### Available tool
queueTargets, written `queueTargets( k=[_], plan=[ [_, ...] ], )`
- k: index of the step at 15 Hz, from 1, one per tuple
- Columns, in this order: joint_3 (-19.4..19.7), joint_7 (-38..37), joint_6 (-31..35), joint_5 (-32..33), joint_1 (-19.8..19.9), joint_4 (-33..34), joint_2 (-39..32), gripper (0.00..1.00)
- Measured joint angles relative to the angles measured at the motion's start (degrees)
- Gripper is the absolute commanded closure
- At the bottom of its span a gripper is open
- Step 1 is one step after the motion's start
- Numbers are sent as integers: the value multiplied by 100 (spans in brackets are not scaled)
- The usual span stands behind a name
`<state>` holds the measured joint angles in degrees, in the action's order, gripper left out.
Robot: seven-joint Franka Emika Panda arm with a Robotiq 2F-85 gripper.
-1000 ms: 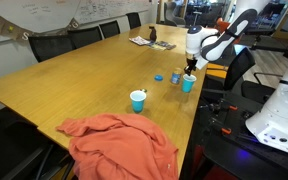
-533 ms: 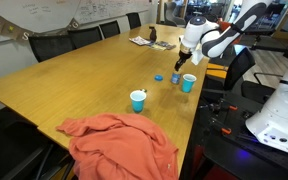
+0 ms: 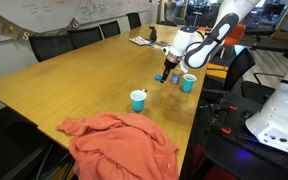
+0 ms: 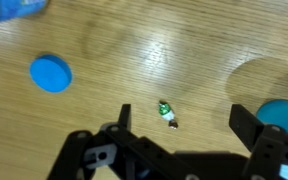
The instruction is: Pour the sweets from the left blue cup onto the table then pick the sweets one at a time and put them in the right blue cup
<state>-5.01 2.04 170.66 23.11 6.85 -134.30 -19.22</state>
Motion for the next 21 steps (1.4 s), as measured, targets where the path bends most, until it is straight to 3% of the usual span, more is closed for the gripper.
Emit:
queueTargets(
  k=[2,4,6,10,12,17,21],
  plan=[
    [-945,879,-134,-293,807,404,-475,0],
    [-1570,1689,-575,-506,1422,853,-809,0],
    [-1773,2012,-884,-560,1644,1133,-930,0],
    [-1822,2035,-933,-560,1660,1179,-944,0],
    [-1567,2140,-899,-793,1387,1191,-945,0],
    [-225,2137,-855,-601,154,1642,-1255,0],
    [69,2150,-855,-416,-243,2233,-1810,0]
  ],
)
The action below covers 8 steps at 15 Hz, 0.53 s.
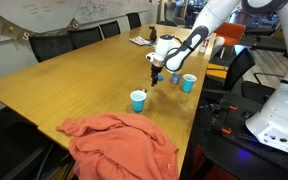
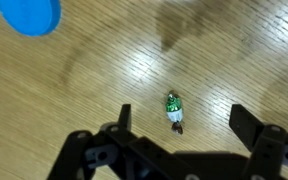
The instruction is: Pour the sweets from the left blue cup onto the table then pick the sweets one at a time and put them in the right blue cup
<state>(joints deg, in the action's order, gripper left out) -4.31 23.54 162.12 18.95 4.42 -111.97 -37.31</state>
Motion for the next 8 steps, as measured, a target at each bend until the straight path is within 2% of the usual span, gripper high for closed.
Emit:
queueTargets(
  k=[8],
  plan=[
    [-15,130,-20,-4,-45,989,-909,0]
  ],
)
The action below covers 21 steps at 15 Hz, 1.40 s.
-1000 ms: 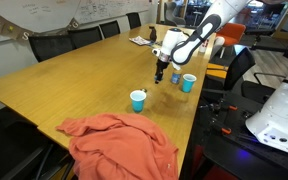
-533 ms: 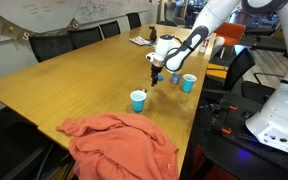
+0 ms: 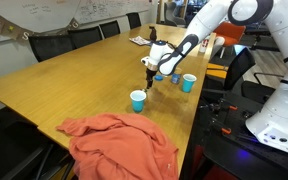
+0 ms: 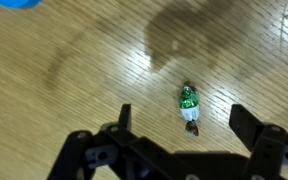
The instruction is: Pour the sweets from the left blue cup onto the table then pick the sweets one at a time and put them in the right blue cup
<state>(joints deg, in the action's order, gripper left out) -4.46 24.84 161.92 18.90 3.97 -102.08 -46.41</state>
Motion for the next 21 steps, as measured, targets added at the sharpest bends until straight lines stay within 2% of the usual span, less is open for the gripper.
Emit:
queueTargets(
  k=[2,3,4,5,12,14,21],
  plan=[
    [-42,74,-12,-12,11,186,-184,0],
    [-56,87,-23,-12,11,276,-272,25],
    [-68,90,-31,-12,11,356,-347,26],
    [-70,90,-33,-11,4,430,-416,32],
    [-73,90,-37,-10,-3,768,-682,88],
    [-75,90,-41,-10,-3,823,-717,100],
    [-94,90,-67,-10,-12,865,-754,100]
  ],
)
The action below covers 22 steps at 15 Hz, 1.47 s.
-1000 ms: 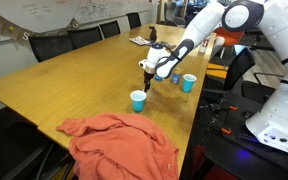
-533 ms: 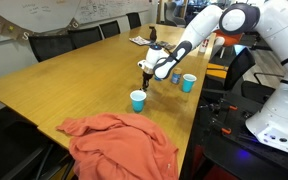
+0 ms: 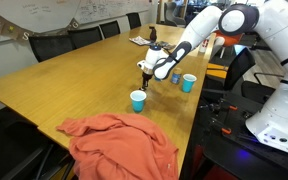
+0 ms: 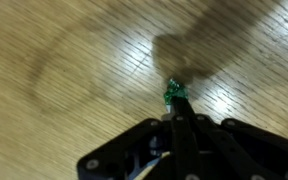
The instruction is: Pour the sweets from the left blue cup onto the table then pick the sweets one at a time and put them in the right blue cup
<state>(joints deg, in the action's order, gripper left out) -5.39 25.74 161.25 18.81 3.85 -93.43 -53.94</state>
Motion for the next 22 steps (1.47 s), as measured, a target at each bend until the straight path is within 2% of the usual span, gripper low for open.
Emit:
queueTargets(
  k=[1,3,12,16,17,18,22],
  plan=[
    [0,0,0,0,-2,1,0,74],
    [-8,0,0,0,-8,4,0,68],
    [-22,0,-2,0,-63,98,-10,0],
    [-17,0,-31,-1,-62,201,-102,0],
    [-17,0,-43,-1,-62,235,-135,25],
    [-15,0,-53,-1,-62,265,-168,28],
    [-13,0,-69,-1,-62,388,-280,58]
  ],
)
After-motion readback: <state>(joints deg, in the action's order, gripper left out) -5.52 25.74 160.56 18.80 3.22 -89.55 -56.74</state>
